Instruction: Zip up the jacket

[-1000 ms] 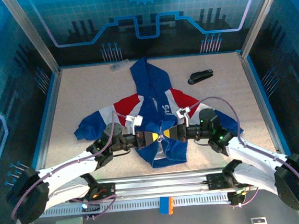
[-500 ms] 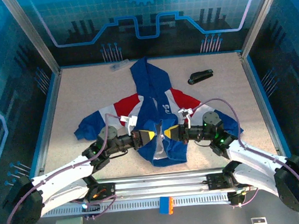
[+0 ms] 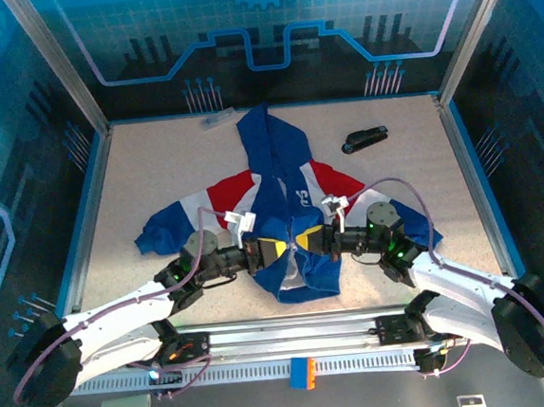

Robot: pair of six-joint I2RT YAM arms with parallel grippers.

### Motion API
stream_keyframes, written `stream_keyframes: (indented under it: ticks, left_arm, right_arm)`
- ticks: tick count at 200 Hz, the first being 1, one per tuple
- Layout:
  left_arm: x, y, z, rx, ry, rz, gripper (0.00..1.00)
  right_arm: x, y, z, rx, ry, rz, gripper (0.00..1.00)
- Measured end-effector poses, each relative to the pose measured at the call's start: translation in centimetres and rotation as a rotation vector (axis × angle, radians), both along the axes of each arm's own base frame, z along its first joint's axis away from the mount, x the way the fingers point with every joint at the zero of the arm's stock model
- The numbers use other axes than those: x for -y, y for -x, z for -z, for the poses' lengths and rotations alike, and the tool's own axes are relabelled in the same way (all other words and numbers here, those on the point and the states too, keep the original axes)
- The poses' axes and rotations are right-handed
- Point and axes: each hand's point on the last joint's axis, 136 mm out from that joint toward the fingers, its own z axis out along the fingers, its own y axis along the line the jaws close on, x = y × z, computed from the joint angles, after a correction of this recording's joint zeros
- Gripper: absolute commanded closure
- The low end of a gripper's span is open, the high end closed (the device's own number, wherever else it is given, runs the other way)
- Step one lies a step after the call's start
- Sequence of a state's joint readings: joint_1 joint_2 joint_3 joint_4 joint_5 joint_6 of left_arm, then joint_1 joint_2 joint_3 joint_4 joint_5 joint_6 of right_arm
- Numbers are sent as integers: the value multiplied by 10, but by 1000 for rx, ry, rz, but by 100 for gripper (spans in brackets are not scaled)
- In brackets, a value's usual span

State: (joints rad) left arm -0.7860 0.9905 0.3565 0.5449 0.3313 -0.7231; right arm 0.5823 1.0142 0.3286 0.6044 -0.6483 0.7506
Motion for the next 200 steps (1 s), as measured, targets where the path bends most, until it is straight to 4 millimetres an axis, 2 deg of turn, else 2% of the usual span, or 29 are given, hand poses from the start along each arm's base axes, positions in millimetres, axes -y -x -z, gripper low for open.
stream_keyframes:
  ticks: [200]
  left_arm:
    - [-9,-8,-15,43,39,-74,100]
  right_arm:
    - [-4,1,-9,40,-27,-11,100]
